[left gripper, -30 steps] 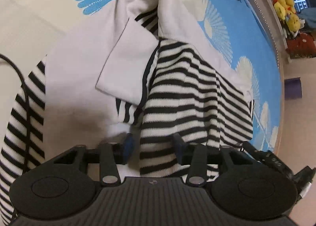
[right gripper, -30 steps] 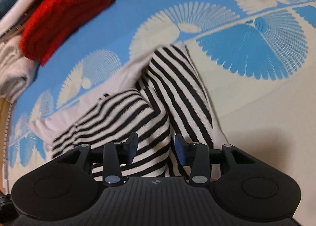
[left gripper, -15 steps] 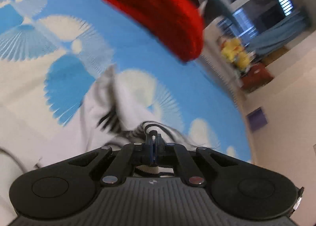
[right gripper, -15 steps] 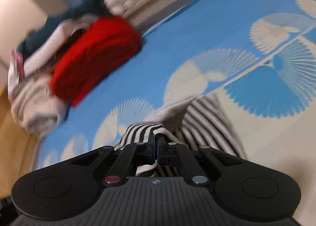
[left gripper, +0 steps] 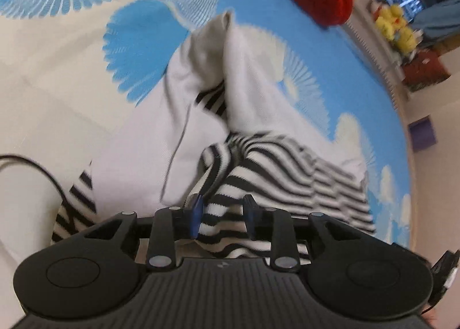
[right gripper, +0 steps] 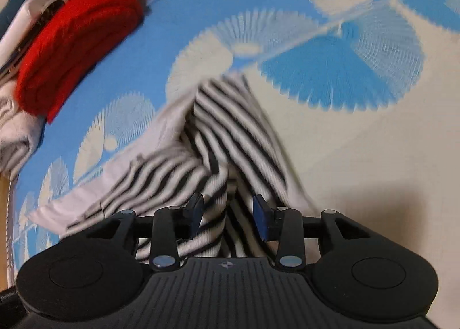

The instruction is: Fold small clothes

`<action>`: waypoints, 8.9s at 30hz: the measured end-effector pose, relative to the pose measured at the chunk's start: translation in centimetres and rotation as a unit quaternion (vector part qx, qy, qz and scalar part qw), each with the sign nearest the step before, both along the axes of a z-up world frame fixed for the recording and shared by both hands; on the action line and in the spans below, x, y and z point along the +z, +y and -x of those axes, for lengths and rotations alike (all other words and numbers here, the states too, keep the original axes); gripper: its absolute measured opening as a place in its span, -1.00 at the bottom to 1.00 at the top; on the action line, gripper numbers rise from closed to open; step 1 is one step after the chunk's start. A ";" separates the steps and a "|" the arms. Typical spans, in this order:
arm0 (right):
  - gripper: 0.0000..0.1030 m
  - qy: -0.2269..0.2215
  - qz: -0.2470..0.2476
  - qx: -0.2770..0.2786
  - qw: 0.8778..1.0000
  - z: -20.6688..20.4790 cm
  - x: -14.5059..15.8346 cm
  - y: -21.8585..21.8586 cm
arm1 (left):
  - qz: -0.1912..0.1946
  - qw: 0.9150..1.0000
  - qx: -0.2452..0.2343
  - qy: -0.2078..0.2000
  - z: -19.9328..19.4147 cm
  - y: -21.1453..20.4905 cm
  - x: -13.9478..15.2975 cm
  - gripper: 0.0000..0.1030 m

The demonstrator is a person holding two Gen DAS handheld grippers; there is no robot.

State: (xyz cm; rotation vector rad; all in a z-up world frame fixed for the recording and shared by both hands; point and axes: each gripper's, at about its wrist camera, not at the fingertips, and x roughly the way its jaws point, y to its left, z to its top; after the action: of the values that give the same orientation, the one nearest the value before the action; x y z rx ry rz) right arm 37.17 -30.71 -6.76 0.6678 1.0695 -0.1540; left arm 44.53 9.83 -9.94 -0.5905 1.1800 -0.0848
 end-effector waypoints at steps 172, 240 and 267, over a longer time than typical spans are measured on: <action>-0.90 -0.119 -0.010 0.079 0.990 27.6 13.3 -2.0 | -0.020 0.992 -0.093 -0.079 19.9 8.3 10.0 -0.84; -0.71 -0.053 0.269 0.235 0.932 -1.5 -4.2 5.8 | -0.266 0.945 -0.158 -0.105 0.8 2.4 -1.2 -0.47; 0.00 0.002 0.089 0.117 0.989 17.5 0.3 -2.3 | -0.094 0.993 -0.061 0.047 16.5 10.9 -0.3 -0.18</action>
State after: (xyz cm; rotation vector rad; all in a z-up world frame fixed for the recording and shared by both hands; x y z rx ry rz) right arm 19.65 -33.03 -6.44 0.3793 1.1148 -0.0468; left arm 28.02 20.78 -10.23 -0.3585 1.2990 -0.0489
